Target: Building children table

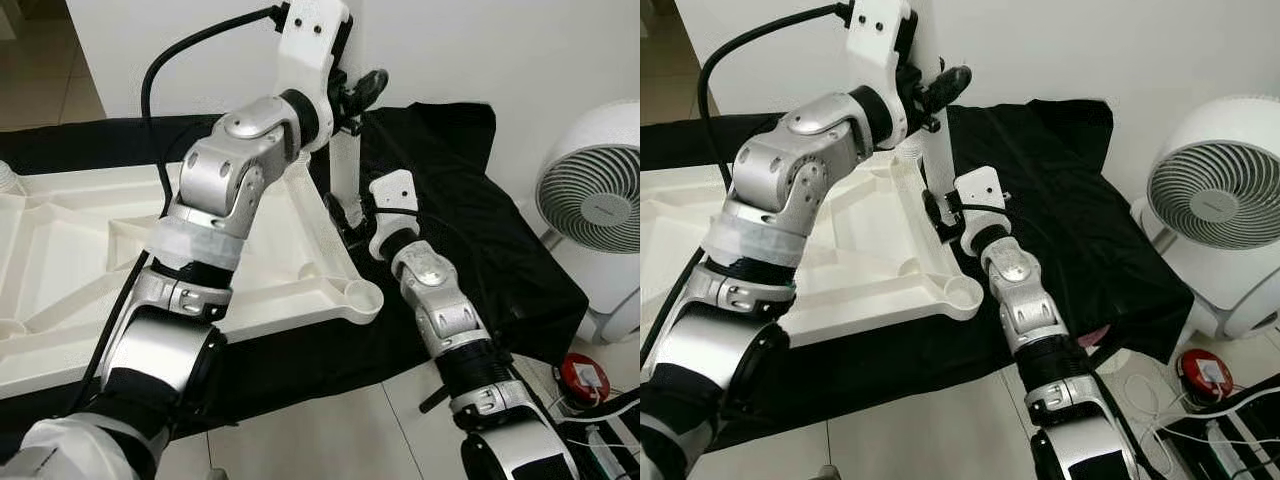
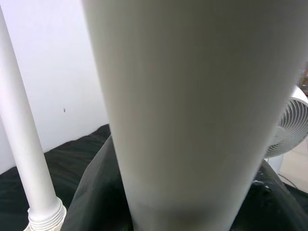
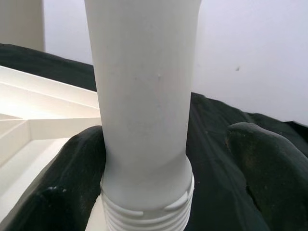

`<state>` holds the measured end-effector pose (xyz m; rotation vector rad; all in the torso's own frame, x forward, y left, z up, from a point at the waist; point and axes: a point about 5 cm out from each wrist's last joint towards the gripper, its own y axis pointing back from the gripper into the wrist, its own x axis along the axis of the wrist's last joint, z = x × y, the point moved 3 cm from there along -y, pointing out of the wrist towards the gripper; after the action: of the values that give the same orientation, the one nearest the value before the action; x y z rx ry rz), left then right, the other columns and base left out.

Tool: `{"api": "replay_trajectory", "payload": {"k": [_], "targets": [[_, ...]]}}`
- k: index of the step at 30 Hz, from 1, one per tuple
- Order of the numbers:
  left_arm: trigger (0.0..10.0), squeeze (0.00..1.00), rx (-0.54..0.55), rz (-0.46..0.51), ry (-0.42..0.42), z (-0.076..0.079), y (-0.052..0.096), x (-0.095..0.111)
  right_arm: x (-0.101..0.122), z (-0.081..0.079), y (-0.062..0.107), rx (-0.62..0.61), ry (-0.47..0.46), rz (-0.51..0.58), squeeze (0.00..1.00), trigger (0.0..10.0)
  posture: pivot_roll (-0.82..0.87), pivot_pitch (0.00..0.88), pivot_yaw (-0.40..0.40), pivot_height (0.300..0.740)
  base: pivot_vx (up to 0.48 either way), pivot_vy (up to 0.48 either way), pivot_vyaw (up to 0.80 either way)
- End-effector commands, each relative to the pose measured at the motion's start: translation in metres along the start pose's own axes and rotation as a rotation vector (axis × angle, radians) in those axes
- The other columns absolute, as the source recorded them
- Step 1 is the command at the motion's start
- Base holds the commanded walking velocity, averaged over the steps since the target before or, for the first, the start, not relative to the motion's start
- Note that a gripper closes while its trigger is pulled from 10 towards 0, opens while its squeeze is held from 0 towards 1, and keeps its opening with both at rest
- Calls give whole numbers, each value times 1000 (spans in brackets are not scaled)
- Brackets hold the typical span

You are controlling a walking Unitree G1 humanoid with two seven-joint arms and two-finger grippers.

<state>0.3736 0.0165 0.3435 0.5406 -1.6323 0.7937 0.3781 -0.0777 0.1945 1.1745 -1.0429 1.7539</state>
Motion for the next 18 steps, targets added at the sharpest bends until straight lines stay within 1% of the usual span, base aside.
{"api": "replay_trajectory", "payload": {"k": [1, 2, 3, 5, 11, 13, 18], "targets": [[10000, 0, 131, 1, -10, -5, -5, 7, -7, 4, -2, -79, 47, -20, 0, 10000, 19, 0, -77, 740, 0, 0, 0], [10000, 0, 131, 1, -10, -5, -5, 7, -7, 4, -2, -79, 47, -20, 0, 10000, 19, 0, -77, 740, 0, 0, 0], [10000, 0, 131, 0, -5, -2, -6, 7, -7, 3, -5, -113, 61, -15, 0, 10000, 20, 0, -77, 740, 0, 0, 0], [10000, 0, 131, 0, -5, -2, -6, 7, -7, 3, -5, -113, 61, -15, 0, 10000, 20, 0, -77, 740, 0, 0, 0], [10000, 0, 150, 3, 25, 5, -9, 9, -1, -4, -14, -151, 56, 8, 0, 10000, 24, 0, -74, 740, 0, 0, 0], [10000, 0, 149, 0, 23, 7, -10, 9, 0, -4, -16, -153, 68, 9, 0, 10000, 26, 0, -76, 740, 0, 0, 0], [10000, 0, 141, -4, 11, 13, -11, 9, 5, 0, -25, -182, 128, 18, 0, 10000, 30, 0, -80, 740, 0, 0, 0]]}}
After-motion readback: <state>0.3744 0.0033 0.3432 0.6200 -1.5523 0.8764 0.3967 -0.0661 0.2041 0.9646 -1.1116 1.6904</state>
